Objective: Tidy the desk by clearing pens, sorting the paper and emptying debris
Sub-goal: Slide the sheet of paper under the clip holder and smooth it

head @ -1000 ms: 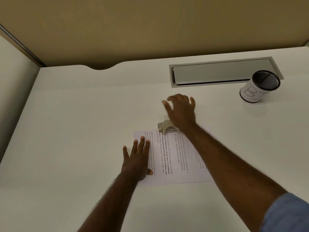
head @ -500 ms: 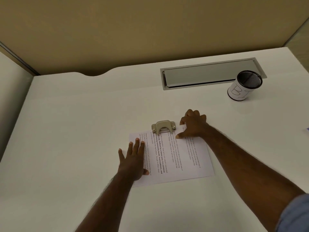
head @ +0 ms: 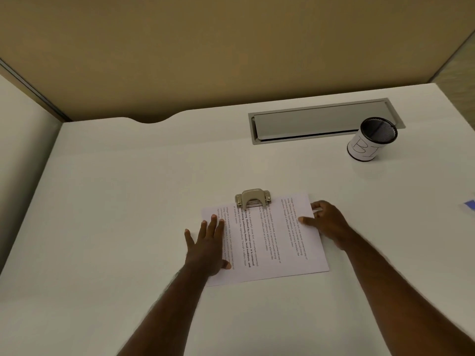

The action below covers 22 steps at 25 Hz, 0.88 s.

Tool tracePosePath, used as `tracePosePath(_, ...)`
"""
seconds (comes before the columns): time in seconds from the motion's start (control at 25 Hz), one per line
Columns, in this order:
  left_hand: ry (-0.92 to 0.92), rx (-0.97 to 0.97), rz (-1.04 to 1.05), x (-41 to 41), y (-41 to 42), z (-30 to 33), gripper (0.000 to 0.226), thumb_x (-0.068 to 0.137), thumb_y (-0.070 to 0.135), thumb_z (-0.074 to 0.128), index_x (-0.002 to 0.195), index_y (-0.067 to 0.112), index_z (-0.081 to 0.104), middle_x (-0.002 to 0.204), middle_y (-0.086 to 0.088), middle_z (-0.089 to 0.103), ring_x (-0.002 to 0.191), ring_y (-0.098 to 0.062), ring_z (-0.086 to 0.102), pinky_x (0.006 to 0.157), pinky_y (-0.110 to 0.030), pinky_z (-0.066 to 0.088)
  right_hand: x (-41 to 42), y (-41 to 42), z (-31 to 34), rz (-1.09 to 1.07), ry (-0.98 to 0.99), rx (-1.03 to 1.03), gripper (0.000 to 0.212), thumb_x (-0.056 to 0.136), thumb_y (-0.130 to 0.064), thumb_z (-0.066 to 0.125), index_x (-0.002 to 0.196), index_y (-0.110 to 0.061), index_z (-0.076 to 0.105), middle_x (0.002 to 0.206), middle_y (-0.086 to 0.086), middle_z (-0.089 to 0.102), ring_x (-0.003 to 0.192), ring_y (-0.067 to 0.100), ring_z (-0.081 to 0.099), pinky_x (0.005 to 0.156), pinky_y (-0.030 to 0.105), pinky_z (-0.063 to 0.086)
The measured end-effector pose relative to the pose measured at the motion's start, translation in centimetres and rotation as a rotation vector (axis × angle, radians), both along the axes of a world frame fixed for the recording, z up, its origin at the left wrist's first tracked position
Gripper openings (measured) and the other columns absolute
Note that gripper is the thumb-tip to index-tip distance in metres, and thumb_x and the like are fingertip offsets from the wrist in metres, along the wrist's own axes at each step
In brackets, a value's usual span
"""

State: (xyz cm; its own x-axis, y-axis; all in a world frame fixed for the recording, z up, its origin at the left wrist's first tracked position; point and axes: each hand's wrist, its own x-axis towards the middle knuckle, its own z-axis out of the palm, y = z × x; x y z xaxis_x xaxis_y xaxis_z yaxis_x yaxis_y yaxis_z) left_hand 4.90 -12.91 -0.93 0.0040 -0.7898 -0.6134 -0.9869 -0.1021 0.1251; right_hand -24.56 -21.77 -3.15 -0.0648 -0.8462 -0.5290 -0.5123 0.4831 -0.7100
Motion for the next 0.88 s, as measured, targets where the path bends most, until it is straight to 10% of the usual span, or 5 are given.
tracePosePath(0.2,0.085,-0.141,0.073,-1.4,-0.8,0.8,0.095,0.089,0.041,0.059,0.15,0.021,-0.011,0.159,-0.003,-0.018,0.147,-0.026,-0.013,0.114,-0.058,-0.007,0.6,3.0,-0.1,-0.106,0.057,-0.068,0.047,0.074,-0.026,0.078,0.111,-0.013,0.052,0.1,0.004,0.063,0.084,0.021,0.063,0.073,0.032,0.051)
tracePosePath(0.4,0.297,-0.564,0.158,-4.0,-6.4,2.0,0.057,0.094,0.032,0.052,0.146,0.023,0.031,0.152,0.001,0.037,0.139,-0.018,0.034,0.113,-0.042,0.023,0.5,3.1,-0.2,-0.093,0.036,-0.075,0.049,0.076,-0.029,0.076,0.115,-0.015,0.05,0.099,0.005,0.064,0.078,0.018,0.063,0.064,0.026,0.05)
tracePosePath(0.88,0.277,-0.463,0.151,-3.8,-11.8,0.1,0.025,0.085,0.033,0.062,0.11,0.033,0.066,0.116,0.012,0.067,0.11,-0.011,0.055,0.095,-0.036,0.022,0.8,3.4,-0.7,-0.12,0.038,-0.114,0.049,0.074,-0.027,0.078,0.113,-0.015,0.05,0.097,0.001,0.063,0.082,0.02,0.066,0.072,0.031,0.055)
